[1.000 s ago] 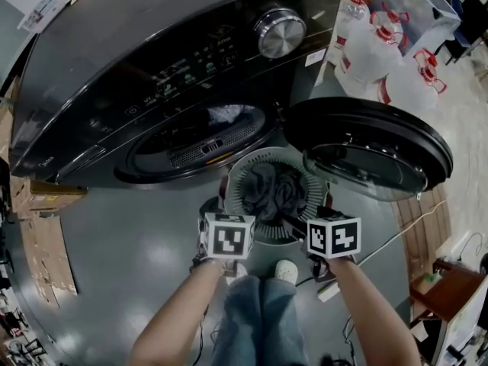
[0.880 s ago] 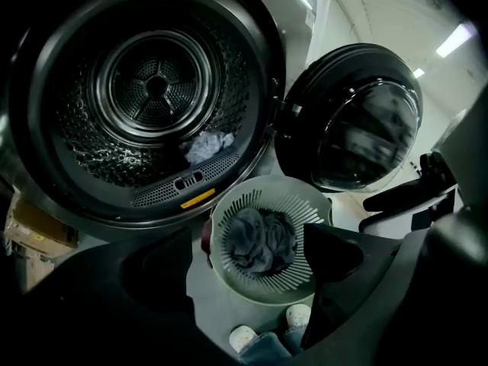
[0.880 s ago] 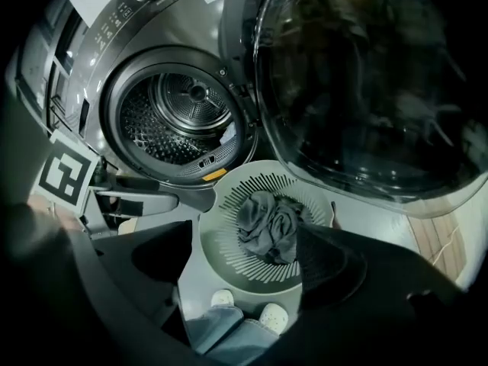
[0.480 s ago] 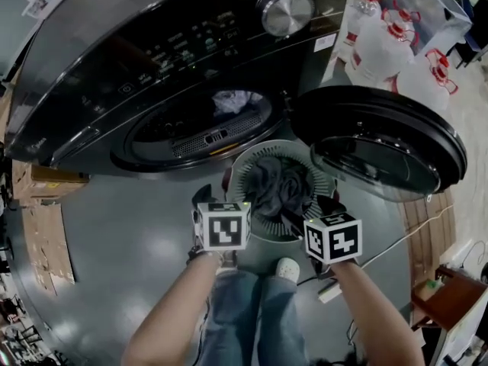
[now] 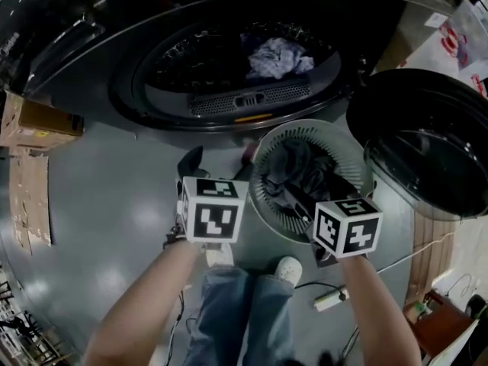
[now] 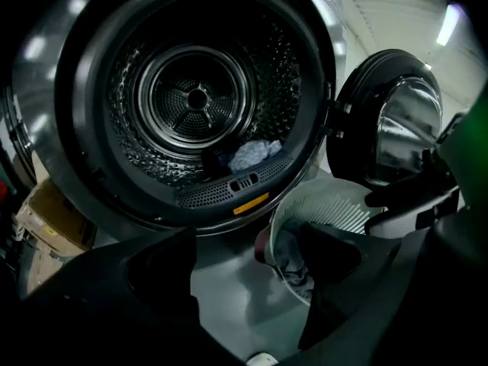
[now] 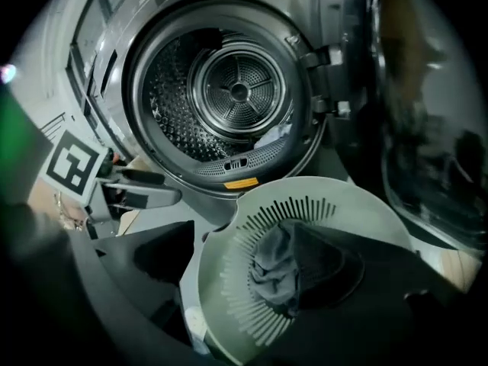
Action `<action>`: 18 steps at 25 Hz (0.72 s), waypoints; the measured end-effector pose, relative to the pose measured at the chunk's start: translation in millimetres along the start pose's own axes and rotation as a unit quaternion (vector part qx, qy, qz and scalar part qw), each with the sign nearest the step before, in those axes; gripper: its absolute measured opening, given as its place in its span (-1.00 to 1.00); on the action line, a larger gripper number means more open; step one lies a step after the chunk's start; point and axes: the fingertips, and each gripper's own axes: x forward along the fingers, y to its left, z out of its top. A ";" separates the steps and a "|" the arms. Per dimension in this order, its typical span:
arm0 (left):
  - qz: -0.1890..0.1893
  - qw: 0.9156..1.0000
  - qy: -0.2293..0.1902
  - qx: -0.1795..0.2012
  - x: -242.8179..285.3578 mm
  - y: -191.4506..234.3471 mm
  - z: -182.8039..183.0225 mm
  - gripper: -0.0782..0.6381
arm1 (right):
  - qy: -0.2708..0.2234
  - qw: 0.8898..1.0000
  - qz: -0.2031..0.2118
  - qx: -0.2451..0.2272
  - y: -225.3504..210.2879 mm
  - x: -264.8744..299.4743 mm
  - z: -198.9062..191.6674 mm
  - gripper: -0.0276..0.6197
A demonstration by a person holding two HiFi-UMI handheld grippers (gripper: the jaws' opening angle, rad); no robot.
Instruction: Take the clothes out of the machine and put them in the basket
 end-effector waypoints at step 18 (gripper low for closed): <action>-0.002 0.992 -0.127 -0.011 51.2 56.6 72.7 0.25 | -0.088 0.991 -0.021 -0.095 -10.7 113.6 137.6 0.34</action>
